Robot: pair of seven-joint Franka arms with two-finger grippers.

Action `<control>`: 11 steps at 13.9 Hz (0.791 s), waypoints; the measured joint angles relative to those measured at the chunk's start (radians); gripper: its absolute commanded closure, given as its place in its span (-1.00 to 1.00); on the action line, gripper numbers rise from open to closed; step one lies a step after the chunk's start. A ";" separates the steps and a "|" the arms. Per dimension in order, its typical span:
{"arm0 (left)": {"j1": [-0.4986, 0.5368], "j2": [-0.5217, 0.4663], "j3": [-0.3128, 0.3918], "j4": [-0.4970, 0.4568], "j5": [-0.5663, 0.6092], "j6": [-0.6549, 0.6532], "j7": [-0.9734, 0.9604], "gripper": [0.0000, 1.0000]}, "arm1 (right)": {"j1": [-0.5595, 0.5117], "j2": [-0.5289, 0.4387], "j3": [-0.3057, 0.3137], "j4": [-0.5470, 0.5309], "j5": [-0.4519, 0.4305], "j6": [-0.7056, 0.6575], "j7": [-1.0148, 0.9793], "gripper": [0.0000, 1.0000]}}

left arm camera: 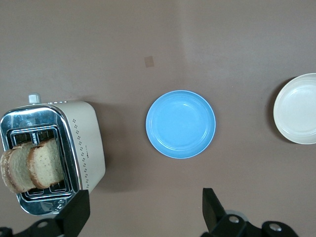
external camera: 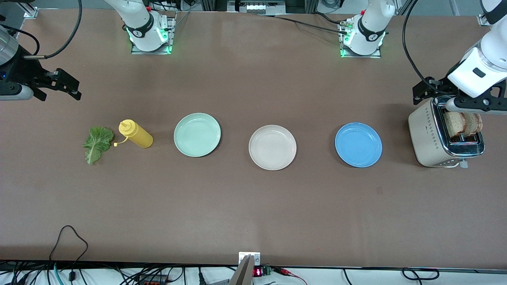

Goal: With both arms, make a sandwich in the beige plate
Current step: 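Move the left gripper over the toaster toward the bread slices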

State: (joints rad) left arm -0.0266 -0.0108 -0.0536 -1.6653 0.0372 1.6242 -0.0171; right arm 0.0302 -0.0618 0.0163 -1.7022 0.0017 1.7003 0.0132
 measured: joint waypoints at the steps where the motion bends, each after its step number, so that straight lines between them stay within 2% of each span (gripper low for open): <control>1: 0.000 0.000 0.000 0.000 0.000 0.000 0.000 -1.00 | 0.000 0.000 0.000 0.000 0.000 0.000 0.000 -1.00; 11: 0.000 0.001 0.000 0.000 0.000 -0.012 -0.012 -1.00 | 0.000 -0.001 0.000 0.002 0.000 0.001 0.000 -1.00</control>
State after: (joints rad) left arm -0.0266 -0.0096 -0.0533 -1.6655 0.0372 1.6123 -0.0288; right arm 0.0302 -0.0629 0.0163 -1.6998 0.0017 1.7010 0.0132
